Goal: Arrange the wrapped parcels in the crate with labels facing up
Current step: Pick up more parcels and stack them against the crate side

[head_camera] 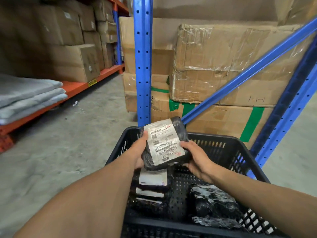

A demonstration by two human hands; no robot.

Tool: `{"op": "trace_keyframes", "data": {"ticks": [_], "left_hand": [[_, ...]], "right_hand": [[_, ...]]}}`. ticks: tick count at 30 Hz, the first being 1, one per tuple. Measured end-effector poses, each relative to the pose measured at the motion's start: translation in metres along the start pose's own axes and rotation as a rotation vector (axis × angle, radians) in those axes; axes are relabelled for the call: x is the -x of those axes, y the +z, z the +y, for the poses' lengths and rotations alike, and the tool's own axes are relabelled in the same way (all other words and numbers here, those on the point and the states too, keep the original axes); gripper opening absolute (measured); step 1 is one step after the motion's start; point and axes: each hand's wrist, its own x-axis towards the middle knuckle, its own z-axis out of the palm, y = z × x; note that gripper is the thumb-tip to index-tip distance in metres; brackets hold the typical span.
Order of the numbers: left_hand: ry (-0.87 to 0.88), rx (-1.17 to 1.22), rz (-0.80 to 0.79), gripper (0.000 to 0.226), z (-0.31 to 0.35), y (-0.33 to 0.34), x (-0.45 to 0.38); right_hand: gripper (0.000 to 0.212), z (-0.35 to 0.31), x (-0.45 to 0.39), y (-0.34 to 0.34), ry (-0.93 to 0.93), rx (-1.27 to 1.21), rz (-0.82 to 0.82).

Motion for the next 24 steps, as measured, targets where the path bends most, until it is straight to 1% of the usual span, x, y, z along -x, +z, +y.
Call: {"op": "trace_keyframes", "data": {"ticks": [1, 3, 5, 7, 10, 11, 13, 14, 16, 17, 18, 19, 21, 23, 24], "left_hand": [[-0.01, 0.085, 0.011, 0.055, -0.001, -0.004, 0.001], [-0.043, 0.205, 0.016, 0.055, -0.003, -0.012, 0.003], [-0.081, 0.231, -0.02, 0.055, -0.002, -0.021, 0.004], [-0.135, 0.117, -0.076, 0.058, -0.001, -0.032, 0.004], [-0.214, -0.221, -0.133, 0.063, -0.003, -0.043, 0.007], [-0.217, -0.32, -0.135, 0.068, -0.003, -0.042, 0.01], [-0.195, -0.436, -0.11, 0.087, -0.001, -0.038, 0.015], [-0.17, -0.45, -0.087, 0.1, 0.0, -0.035, 0.019], [-0.095, -0.39, -0.017, 0.133, 0.006, -0.029, 0.025], [-0.046, -0.345, 0.003, 0.146, 0.009, -0.028, 0.026], [0.014, -0.306, 0.01, 0.151, 0.012, -0.026, 0.027], [0.074, -0.28, 0.013, 0.147, 0.015, -0.025, 0.027], [0.154, -0.316, 0.008, 0.119, 0.019, -0.023, 0.027], [0.153, -0.415, -0.062, 0.095, 0.02, -0.024, 0.029], [0.127, -0.431, -0.113, 0.09, 0.018, -0.025, 0.029]], "right_hand": [[0.041, 0.002, -0.001, 0.005, -0.01, -0.012, -0.029], [0.05, 0.004, 0.001, 0.013, -0.008, 0.101, -0.085], [0.054, 0.004, 0.002, 0.023, -0.007, 0.223, -0.103], [0.047, 0.0, 0.0, 0.029, -0.047, 0.198, -0.055], [0.016, -0.017, 0.001, 0.032, -0.125, 0.104, -0.016], [0.012, -0.023, 0.001, 0.032, -0.153, 0.105, 0.002], [0.016, -0.032, 0.005, 0.031, -0.2, 0.1, 0.023], [0.021, -0.036, 0.006, 0.031, -0.211, 0.095, 0.033], [0.031, -0.044, 0.009, 0.027, -0.205, 0.083, 0.061], [0.031, -0.05, 0.009, 0.024, -0.198, 0.081, 0.075], [0.029, -0.055, 0.009, 0.021, -0.182, 0.086, 0.078], [0.028, -0.061, 0.009, 0.017, -0.153, 0.103, 0.063], [0.03, -0.07, 0.01, 0.009, -0.085, 0.17, 0.013], [0.032, -0.075, 0.011, 0.002, -0.038, 0.254, -0.038], [0.033, -0.077, 0.012, -0.001, -0.017, 0.302, -0.056]]}}
